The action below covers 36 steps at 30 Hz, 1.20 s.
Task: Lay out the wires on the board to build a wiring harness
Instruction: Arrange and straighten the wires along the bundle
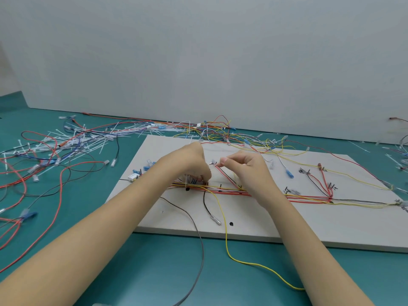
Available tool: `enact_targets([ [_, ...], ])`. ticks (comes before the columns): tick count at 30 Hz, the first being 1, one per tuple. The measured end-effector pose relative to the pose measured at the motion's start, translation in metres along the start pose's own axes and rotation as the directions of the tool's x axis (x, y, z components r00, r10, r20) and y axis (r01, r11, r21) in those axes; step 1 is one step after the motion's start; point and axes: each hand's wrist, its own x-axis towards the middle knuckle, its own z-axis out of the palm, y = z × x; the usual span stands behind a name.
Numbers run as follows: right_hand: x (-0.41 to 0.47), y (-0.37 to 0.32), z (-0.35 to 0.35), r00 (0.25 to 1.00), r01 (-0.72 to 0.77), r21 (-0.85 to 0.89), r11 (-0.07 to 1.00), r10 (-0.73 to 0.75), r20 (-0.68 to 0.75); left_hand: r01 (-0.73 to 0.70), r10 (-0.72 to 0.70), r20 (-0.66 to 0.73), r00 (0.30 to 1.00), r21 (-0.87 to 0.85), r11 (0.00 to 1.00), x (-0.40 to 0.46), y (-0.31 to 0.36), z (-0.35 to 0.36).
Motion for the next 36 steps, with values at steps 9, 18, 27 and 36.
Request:
enact_targets([
  [9,-0.012,-0.011,0.006,0.917,-0.012,-0.228,0.973,0.102,0.387,-0.230,0.217,-0.082,0.973,-0.234,0.945,-0.019,-0.032,-0.029],
  [18,-0.027,-0.022,0.026,0.811,-0.189,0.130,0.973,0.080,0.580,-0.366,0.276,-0.315,0.908,-0.277,0.888,-0.021,-0.049,-0.029],
  [27,-0.034,-0.024,0.042,0.813,-0.147,0.093,0.985,0.067,0.578,-0.278,0.157,-0.364,0.918,-0.308,0.910,0.007,-0.073,-0.020],
  [36,-0.031,-0.018,0.034,0.870,-0.007,-0.210,0.978,0.109,0.480,0.006,-0.153,-0.548,0.822,-0.261,0.965,0.040,-0.126,-0.013],
])
